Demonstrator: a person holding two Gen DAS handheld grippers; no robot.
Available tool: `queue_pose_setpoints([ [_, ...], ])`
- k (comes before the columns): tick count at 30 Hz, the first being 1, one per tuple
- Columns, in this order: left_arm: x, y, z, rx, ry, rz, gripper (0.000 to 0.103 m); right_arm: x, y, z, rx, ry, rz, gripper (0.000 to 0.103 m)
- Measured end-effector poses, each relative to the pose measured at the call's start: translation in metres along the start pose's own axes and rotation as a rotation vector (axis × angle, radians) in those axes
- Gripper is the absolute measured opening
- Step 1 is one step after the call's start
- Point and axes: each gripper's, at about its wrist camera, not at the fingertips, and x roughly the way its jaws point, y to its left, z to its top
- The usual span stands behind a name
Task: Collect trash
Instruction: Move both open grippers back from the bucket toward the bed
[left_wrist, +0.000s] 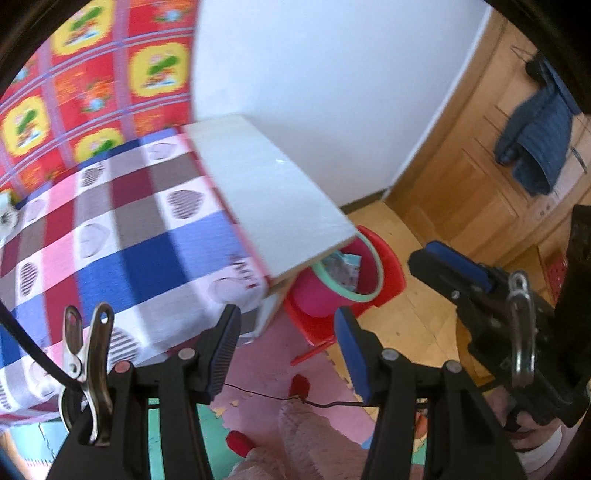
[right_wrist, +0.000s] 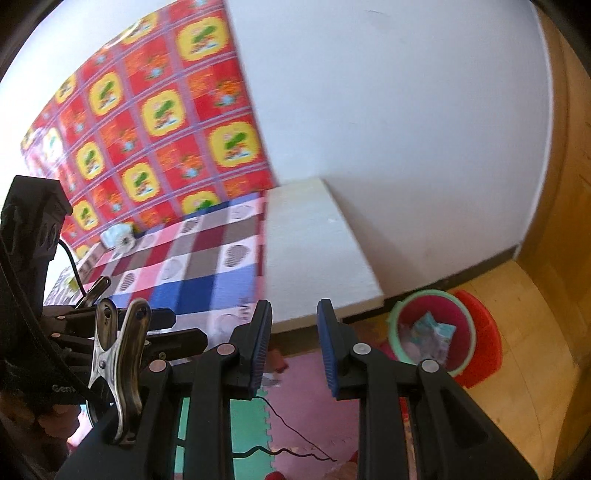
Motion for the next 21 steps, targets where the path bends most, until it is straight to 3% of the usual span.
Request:
queue_pose_setpoints([
  [10, -0.058, 0.072, -0.023, -0.104, -0.068, 0.1, 0.056, 0.006, 0.089, 0.013, -0.109, -0.01, 0.087, 0.026],
  [21, -0.109, 0.155, -0.06, -0.284, -0.111, 0.229, 0.056, 0.037, 0.166, 0.02, -0.155, 0.049, 0.243, 0.026],
])
